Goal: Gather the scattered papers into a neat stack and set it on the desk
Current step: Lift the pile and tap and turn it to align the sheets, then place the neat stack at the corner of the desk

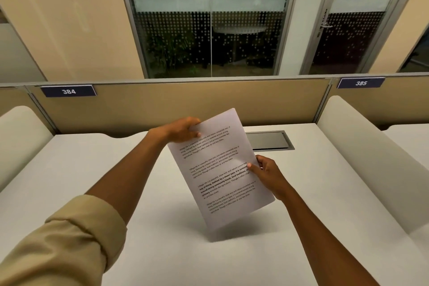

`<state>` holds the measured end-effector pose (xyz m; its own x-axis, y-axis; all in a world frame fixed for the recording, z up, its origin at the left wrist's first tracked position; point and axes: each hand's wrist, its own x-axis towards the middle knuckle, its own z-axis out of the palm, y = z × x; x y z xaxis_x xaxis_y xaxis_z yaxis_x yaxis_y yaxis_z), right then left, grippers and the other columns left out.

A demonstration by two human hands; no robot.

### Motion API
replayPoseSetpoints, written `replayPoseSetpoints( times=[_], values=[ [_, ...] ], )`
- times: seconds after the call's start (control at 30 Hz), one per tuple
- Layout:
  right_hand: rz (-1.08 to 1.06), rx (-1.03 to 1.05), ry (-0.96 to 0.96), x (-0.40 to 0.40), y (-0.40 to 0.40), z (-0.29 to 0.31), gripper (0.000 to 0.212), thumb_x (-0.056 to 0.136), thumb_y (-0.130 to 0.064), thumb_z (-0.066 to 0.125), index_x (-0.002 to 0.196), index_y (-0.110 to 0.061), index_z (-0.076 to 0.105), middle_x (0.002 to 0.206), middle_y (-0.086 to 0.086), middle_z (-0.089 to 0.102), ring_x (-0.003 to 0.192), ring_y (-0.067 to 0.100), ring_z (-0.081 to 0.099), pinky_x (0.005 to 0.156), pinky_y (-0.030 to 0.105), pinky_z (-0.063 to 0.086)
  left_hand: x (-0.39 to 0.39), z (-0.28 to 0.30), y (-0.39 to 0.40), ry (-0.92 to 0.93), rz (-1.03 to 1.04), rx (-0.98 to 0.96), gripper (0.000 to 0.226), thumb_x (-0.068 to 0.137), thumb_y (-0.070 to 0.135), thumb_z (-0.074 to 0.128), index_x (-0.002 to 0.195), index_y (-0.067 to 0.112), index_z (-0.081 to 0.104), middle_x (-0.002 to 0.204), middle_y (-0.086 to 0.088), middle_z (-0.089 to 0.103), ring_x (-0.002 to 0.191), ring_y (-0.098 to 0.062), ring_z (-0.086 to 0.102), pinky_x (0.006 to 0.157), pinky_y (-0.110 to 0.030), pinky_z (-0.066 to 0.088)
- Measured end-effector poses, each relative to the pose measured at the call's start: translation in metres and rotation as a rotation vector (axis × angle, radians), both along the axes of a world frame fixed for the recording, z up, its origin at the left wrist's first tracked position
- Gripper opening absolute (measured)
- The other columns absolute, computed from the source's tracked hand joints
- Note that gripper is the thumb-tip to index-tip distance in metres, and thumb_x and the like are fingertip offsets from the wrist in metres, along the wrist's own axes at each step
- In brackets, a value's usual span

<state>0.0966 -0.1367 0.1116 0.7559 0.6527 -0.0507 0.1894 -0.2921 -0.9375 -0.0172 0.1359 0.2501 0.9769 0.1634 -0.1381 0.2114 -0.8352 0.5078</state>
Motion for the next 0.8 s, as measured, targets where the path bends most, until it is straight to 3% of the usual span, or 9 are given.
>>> replayPoseSetpoints(
  times=[0.07, 0.13, 0.23, 0.3, 0.37, 0.47, 0.57, 0.7, 0.8],
  values=[
    [-0.015, 0.016, 0.015, -0.001, -0.003, 0.000, 0.023, 0.094, -0.037, 0.057, 0.112, -0.022, 0.059, 0.105, -0.003, 0.070, 0.086, 0.020, 0.070, 0.070, 0.027, 0.054, 0.000, -0.008, 0.005, -0.059, 0.101, 0.006, 0.025, 0.093, 0.026, 0.063, 0.106, 0.006, 0.057, 0.108, -0.013, 0.064, 0.094, -0.031, 0.063, 0.073, -0.034, 0.053],
    [-0.035, 0.046, 0.051, 0.000, -0.007, -0.001, 0.022, 0.094, -0.037, 0.057, 0.110, -0.021, 0.060, 0.104, -0.002, 0.071, 0.085, 0.021, 0.071, 0.070, 0.028, 0.056, -0.003, -0.021, 0.009, -0.146, 0.255, -0.054, 0.042, 0.085, 0.033, 0.072, 0.115, 0.011, 0.052, 0.115, -0.012, 0.061, 0.099, -0.030, 0.062, 0.080, -0.043, 0.057],
    [-0.077, 0.116, 0.112, 0.001, -0.012, -0.004, 0.025, 0.094, -0.035, 0.058, 0.112, -0.017, 0.061, 0.105, 0.001, 0.073, 0.085, 0.024, 0.073, 0.071, 0.033, 0.059, -0.013, -0.043, -0.001, -0.368, 0.529, -0.295, 0.092, 0.075, 0.032, 0.082, 0.144, 0.014, 0.025, 0.126, -0.011, 0.053, 0.111, -0.029, 0.057, 0.092, -0.048, 0.054],
    [-0.118, 0.153, 0.150, 0.003, -0.014, -0.006, 0.027, 0.095, -0.033, 0.058, 0.113, -0.013, 0.061, 0.105, 0.004, 0.073, 0.087, 0.027, 0.072, 0.075, 0.040, 0.061, -0.022, -0.062, -0.013, -0.406, 0.659, -0.512, 0.108, 0.074, 0.031, 0.083, 0.151, 0.017, 0.009, 0.121, -0.009, 0.054, 0.108, -0.026, 0.057, 0.093, -0.045, 0.051],
    [-0.163, 0.188, 0.196, 0.004, -0.013, -0.009, 0.026, 0.095, -0.030, 0.059, 0.112, -0.012, 0.062, 0.105, 0.006, 0.073, 0.089, 0.031, 0.071, 0.080, 0.046, 0.059, -0.032, -0.085, -0.029, -0.336, 0.663, -0.786, 0.094, 0.081, 0.024, 0.077, 0.150, 0.013, 0.014, 0.120, -0.013, 0.060, 0.105, -0.028, 0.062, 0.092, -0.049, 0.050],
    [-0.216, 0.218, 0.241, 0.001, -0.010, -0.012, 0.022, 0.094, -0.028, 0.061, 0.108, -0.012, 0.064, 0.102, 0.006, 0.074, 0.087, 0.029, 0.071, 0.076, 0.043, 0.060, -0.046, -0.115, -0.056, -0.308, 0.608, -1.001, 0.047, 0.092, 0.008, 0.063, 0.134, -0.001, 0.046, 0.115, -0.024, 0.067, 0.098, -0.034, 0.068, 0.087, -0.050, 0.055],
    [-0.248, 0.191, 0.239, -0.005, -0.007, -0.015, 0.021, 0.094, -0.028, 0.060, 0.107, -0.012, 0.064, 0.099, 0.004, 0.075, 0.080, 0.022, 0.071, 0.063, 0.030, 0.057, -0.052, -0.137, -0.080, -0.393, 0.688, -0.946, 0.016, 0.094, 0.003, 0.057, 0.107, 0.003, 0.067, 0.105, -0.018, 0.073, 0.101, -0.039, 0.070, 0.085, -0.049, 0.058],
    [-0.277, 0.129, 0.240, -0.011, -0.004, -0.024, 0.019, 0.095, -0.027, 0.059, 0.105, -0.012, 0.064, 0.100, 0.005, 0.073, 0.080, 0.022, 0.071, 0.061, 0.027, 0.055, -0.054, -0.151, -0.100, -0.494, 0.856, -0.765, 0.015, 0.090, 0.003, 0.060, 0.094, 0.011, 0.072, 0.091, -0.006, 0.076, 0.084, -0.027, 0.072, 0.079, -0.038, 0.060],
    [-0.273, 0.089, 0.241, -0.015, -0.003, -0.029, 0.021, 0.096, -0.026, 0.057, 0.109, -0.011, 0.063, 0.103, 0.006, 0.072, 0.084, 0.023, 0.070, 0.065, 0.028, 0.056, -0.055, -0.159, -0.106, -0.498, 0.944, -0.661, 0.013, 0.088, 0.004, 0.062, 0.094, 0.006, 0.074, 0.089, -0.006, 0.077, 0.073, -0.018, 0.071, 0.076, -0.034, 0.060]
  ],
)
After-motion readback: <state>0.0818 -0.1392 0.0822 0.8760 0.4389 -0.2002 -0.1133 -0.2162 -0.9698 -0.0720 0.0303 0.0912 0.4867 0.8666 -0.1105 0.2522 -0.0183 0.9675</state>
